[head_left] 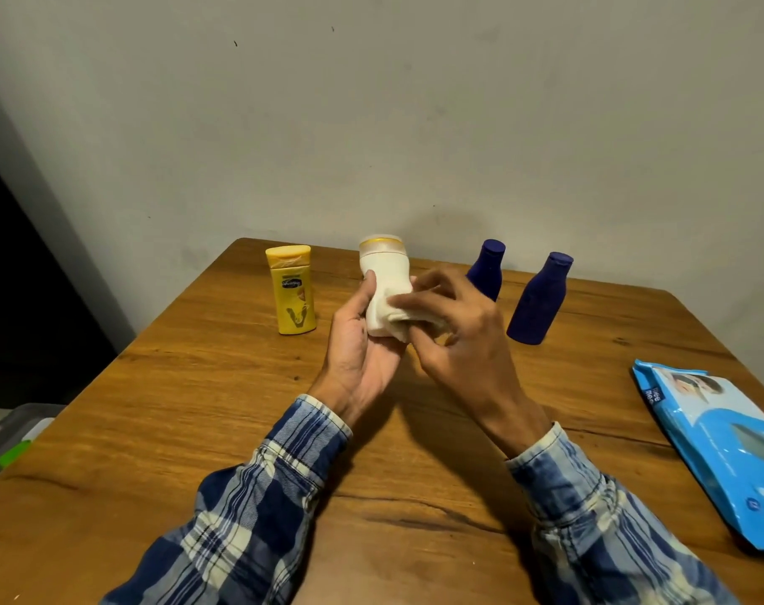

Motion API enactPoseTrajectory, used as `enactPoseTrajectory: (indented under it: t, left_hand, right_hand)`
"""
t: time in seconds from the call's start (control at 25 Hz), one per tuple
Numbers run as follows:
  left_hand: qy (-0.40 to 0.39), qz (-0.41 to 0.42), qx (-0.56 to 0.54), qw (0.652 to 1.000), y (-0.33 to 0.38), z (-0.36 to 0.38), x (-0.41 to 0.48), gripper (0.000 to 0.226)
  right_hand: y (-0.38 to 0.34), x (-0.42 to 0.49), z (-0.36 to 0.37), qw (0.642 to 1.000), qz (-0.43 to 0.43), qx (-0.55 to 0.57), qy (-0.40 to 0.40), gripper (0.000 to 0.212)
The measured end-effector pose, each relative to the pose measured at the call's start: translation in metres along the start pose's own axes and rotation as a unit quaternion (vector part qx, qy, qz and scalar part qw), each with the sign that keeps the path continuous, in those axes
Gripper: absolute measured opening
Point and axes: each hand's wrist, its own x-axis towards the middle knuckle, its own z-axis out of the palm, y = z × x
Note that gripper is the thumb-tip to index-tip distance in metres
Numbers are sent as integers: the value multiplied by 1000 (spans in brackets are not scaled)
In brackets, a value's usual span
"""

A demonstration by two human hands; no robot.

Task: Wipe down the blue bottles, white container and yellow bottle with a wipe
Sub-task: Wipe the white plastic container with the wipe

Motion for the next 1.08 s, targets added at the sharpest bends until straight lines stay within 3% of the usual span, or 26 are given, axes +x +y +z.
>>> enactPoseTrajectory:
  t: [0.12, 0.32, 0.48, 0.6, 0.72, 0.84, 1.0, 1.08]
  left_hand:
    - [18, -14, -8, 1000, 1, 3, -3, 49]
    - [9, 3, -42, 999, 4, 6, -1, 55]
    - [-3, -45, -29, 999, 1, 2, -2, 54]
    - [5, 9, -22, 1000, 2, 1, 3, 47]
    - [3, 47, 41, 998, 1, -1, 7, 44]
    - [14, 62, 142, 988, -6, -6, 6, 42]
    - [19, 74, 256, 964, -14, -6, 8, 50]
    - [4, 91, 274, 957, -14, -6, 7, 39]
  right_hand:
    - [-2, -5, 3, 995, -88, -13, -49, 31]
    - [8, -10, 5, 985, -73, -139, 68, 22]
    - [1, -11, 15, 964, -197, -175, 4, 22]
    - [15, -6, -2, 984, -97, -133, 69, 15]
    - [25, 1, -16, 992, 19, 3, 121, 20]
    - [23, 5, -12, 996, 21, 80, 42, 28]
    - [22, 5, -14, 989, 62, 58, 119, 30]
    - [19, 5, -16, 993, 40, 65, 84, 25]
